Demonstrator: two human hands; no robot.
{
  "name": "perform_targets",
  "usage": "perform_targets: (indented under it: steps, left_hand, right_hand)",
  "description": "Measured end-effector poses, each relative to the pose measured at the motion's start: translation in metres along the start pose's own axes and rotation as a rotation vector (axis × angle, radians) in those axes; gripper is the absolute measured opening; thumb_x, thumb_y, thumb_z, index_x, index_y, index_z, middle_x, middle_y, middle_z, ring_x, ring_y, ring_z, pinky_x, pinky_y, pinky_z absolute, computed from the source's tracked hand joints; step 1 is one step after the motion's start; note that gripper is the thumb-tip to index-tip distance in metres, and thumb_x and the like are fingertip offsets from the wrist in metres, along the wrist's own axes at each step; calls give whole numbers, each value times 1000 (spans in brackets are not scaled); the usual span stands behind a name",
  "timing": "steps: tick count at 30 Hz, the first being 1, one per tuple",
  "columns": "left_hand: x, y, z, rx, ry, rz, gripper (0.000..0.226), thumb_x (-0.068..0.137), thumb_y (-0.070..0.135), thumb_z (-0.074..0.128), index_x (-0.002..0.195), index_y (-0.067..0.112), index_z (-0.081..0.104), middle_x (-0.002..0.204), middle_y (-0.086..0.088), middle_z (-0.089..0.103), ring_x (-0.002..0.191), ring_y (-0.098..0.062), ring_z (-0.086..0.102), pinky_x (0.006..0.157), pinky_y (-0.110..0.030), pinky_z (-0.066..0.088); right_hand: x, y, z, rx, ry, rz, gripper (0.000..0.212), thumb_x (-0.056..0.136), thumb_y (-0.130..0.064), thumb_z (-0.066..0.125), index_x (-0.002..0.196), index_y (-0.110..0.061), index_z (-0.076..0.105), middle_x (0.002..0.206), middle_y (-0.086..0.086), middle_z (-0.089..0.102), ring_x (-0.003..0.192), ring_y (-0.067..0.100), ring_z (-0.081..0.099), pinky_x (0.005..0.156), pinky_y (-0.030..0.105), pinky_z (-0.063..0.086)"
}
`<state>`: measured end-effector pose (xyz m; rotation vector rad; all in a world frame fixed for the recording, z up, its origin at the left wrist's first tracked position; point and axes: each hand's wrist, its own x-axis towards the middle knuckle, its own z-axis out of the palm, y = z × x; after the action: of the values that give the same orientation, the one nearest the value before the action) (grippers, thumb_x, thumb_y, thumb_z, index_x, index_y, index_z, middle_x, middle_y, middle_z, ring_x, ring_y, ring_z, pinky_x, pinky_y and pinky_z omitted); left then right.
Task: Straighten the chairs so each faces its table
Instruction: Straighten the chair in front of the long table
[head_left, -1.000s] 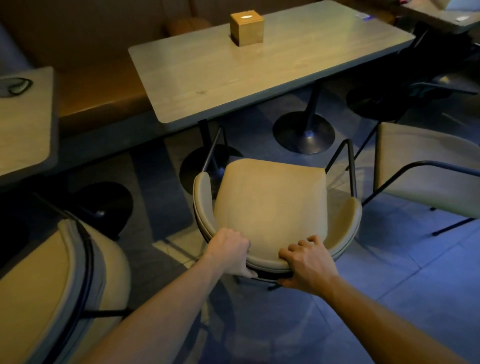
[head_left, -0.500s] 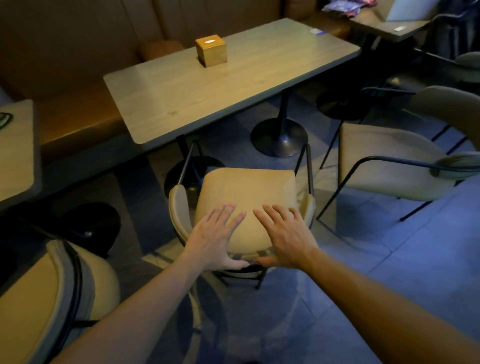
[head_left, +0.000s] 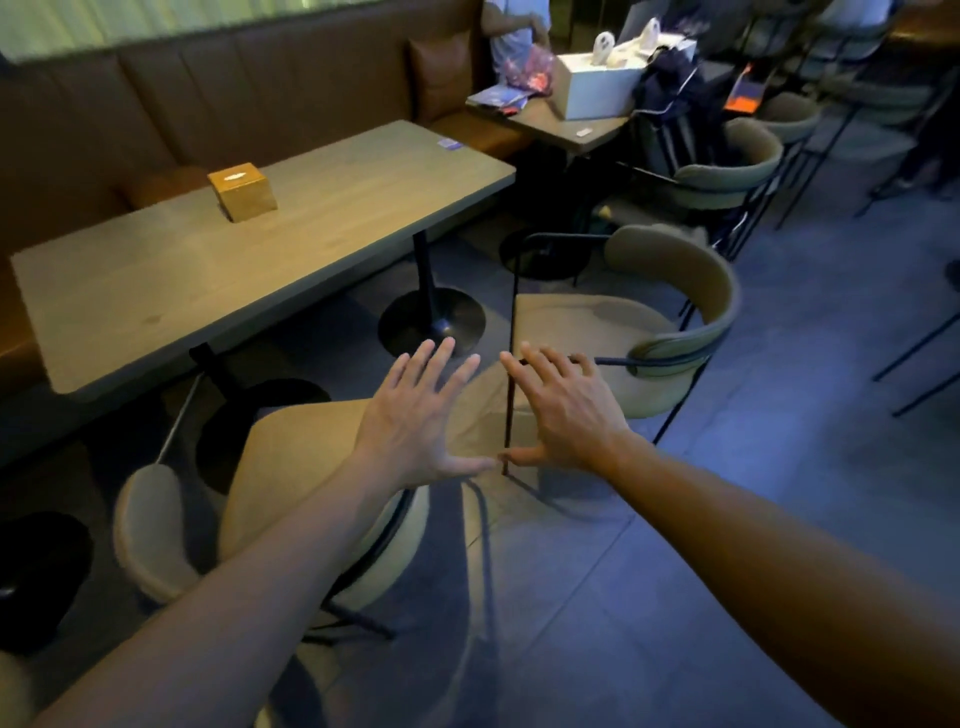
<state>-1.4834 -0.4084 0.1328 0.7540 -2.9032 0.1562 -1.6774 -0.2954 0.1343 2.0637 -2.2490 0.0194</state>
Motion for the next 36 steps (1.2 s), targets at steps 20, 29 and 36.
perform_targets:
  steps: [20,29,36]
  left_hand:
    - [396,173,109,-126,-149,111,118,69,91,43,157,25,-1,165,-13,8,151,-32,5,121,-49,11]
    - [488,255,203,-151,-372,-79,116,71,90,40,157,26,-4,166,-10,3,151,-30,1,121,-47,6]
    - [519,301,245,-173,-503,-282,118,65,92,40,157,28,4,164,-7,14,148,-30,14,117,-49,20]
  right_hand:
    - [75,397,77,-66,-180,70,117,68,-84,56,155,-15,16,160,15,26,143,34,27,111,58,29]
    - [105,554,168,-20,-292,-106,118,67,-82,57,155,-17,12,160,15,24,143,34,25,113,55,25]
    - [110,618,216,-34,-397,-249,119,65,-82,55,155,-14,15,158,16,29,140,34,28,113,56,20]
